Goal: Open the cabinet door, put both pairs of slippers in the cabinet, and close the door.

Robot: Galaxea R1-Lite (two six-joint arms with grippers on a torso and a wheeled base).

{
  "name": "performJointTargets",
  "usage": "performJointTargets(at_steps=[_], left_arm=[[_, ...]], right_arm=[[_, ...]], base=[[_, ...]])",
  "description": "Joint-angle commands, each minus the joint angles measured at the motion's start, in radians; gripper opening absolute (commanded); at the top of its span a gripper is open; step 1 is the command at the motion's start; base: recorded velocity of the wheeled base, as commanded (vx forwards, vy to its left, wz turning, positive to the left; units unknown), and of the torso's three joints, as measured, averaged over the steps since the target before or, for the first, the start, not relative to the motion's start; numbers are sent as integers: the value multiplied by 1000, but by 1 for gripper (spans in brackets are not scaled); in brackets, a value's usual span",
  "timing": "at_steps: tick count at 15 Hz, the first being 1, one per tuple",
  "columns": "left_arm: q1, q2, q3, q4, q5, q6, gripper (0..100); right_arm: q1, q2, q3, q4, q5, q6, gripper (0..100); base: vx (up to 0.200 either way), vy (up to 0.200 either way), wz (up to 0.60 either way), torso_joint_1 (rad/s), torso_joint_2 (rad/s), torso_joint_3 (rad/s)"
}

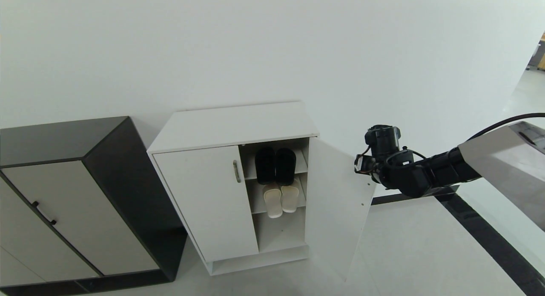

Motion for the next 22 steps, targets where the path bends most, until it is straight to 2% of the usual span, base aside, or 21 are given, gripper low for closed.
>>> performJointTargets(at_steps=[1,3,13,16,22], left_arm=[[0,0,0,0,1,0,0],[0,0,0,0,1,0,0],[0,0,0,0,1,0,0],[0,0,0,0,1,0,0],[0,0,0,0,1,0,0]], right_arm=[[-8,8,-5,-15,1,0,0],[-16,13,-5,-50,1,-3,0],[1,22,25,-31,21,-4,0],[61,-22,78,-34,26,2,0],[273,-133,220,-40,76,48,0]], base=[[0,0,0,0,0,0],[0,0,0,0,0,0],[0,0,0,0,0,0],[0,0,0,0,0,0],[0,0,0,0,0,0]])
